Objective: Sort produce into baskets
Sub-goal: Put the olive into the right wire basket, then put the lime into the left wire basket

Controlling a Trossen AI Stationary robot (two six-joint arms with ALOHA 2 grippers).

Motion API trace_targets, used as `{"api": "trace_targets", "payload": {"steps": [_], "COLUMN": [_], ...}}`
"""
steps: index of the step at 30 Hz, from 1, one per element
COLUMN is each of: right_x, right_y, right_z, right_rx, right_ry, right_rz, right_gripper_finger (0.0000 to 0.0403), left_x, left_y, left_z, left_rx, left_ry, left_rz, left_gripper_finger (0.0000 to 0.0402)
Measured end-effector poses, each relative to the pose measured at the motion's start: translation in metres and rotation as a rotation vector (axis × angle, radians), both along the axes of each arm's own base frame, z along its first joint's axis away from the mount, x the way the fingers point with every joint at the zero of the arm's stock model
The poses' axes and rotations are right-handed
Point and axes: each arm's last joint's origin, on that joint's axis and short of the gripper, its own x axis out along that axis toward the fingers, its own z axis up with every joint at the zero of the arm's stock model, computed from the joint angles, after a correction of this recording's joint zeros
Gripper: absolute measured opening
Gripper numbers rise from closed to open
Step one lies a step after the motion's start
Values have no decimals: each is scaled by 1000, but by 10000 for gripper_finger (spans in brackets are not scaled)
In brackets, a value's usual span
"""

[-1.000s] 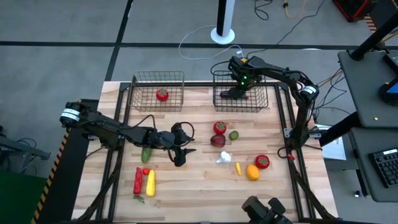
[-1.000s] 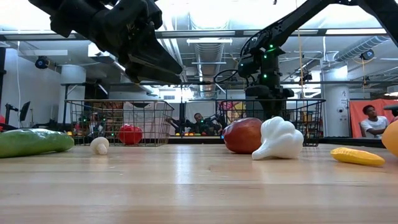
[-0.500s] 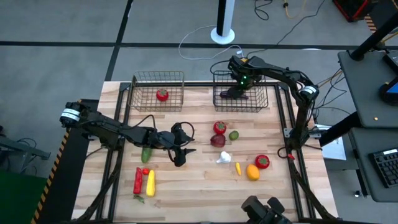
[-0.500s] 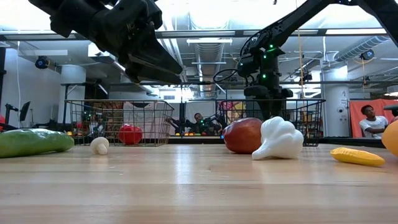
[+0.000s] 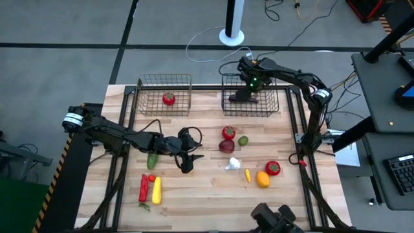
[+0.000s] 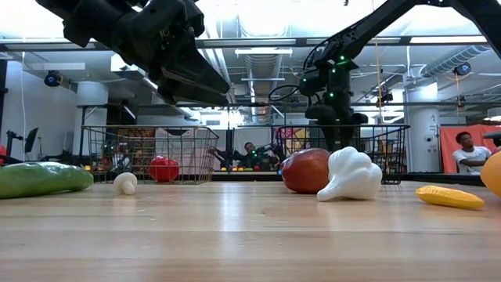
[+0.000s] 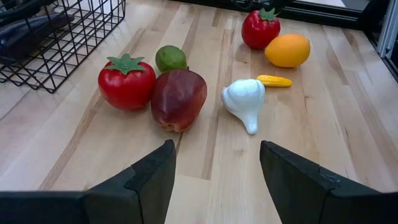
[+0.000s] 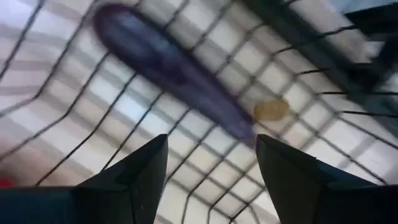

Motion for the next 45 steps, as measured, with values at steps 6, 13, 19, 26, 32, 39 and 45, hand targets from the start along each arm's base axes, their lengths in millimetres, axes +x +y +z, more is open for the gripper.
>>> {"api": "trace_targets", "payload": {"steps": [6,13,19,26,32,39,45], "right_x": [3,8,10,13,3,-8,-11], "right_y": [2,21,70,153,213,254,268], "right_z": [3,32,85,111,96,44,-1], "right_rx": [7,-24,-135,-183,-144,-100,-159], "right_ry": [-25,-114,-236,-308,-289,-191,-75], "right_rz": [54,113,244,576,786,950,1030], "right_gripper_finger": [238,236,227,224,224,224,224], "left_x": [0,0,0,0,0,0,2], "left_y": [0,0,0,0,0,0,0], "left_z": [0,0,0,0,0,0,5], "left_rx": [0,0,0,0,1,1,4], "left_ry": [0,0,1,1,1,-1,-41], "left_rz": [0,0,0,0,1,3,-3], "left_gripper_finger": [215,215,215,215,215,215,215]}}
